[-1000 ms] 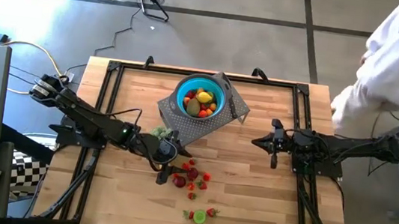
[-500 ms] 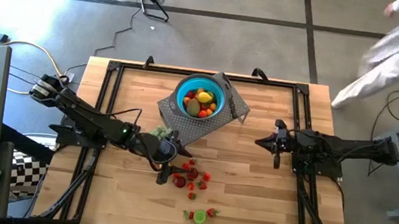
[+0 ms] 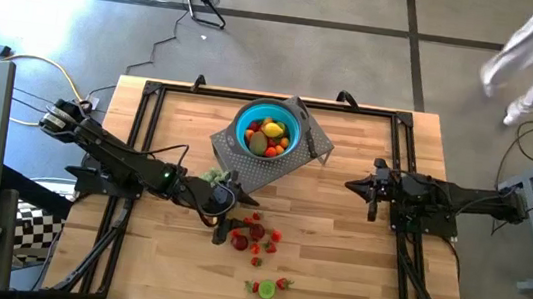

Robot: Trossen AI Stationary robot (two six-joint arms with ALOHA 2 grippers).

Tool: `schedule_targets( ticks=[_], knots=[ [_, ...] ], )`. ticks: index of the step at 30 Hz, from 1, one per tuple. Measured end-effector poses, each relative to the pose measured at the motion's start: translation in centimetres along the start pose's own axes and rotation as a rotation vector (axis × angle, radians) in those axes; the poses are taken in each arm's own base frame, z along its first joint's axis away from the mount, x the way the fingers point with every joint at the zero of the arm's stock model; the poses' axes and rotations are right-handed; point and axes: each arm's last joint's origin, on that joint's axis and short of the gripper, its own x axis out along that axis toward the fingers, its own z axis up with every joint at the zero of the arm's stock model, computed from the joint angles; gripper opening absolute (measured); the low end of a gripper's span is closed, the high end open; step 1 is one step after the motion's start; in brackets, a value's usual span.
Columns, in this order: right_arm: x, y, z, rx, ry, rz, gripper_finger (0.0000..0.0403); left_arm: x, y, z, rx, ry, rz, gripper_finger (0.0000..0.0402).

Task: Pick & Place Fruit
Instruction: Put the pear into the blue strainer bowl on the shelf

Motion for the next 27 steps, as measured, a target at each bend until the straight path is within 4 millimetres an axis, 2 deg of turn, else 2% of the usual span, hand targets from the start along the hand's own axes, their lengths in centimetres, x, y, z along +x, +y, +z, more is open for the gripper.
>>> schedule_targets(
  ticks=[14, 27],
  knots=[
    [0.15, -0.06, -0.10, -0.132, -0.098, -0.005, 0.0002, -0.01, -0.06, 0.50, -0.027, -0.051, 0.005, 0.0251],
    [0.17, -0.07, -0.16, -0.145, -0.093, -0.007, 0.0002, -0.01, -0.01, 0.18, -0.270, -0.021, 0.008, 0.0251]
  ],
)
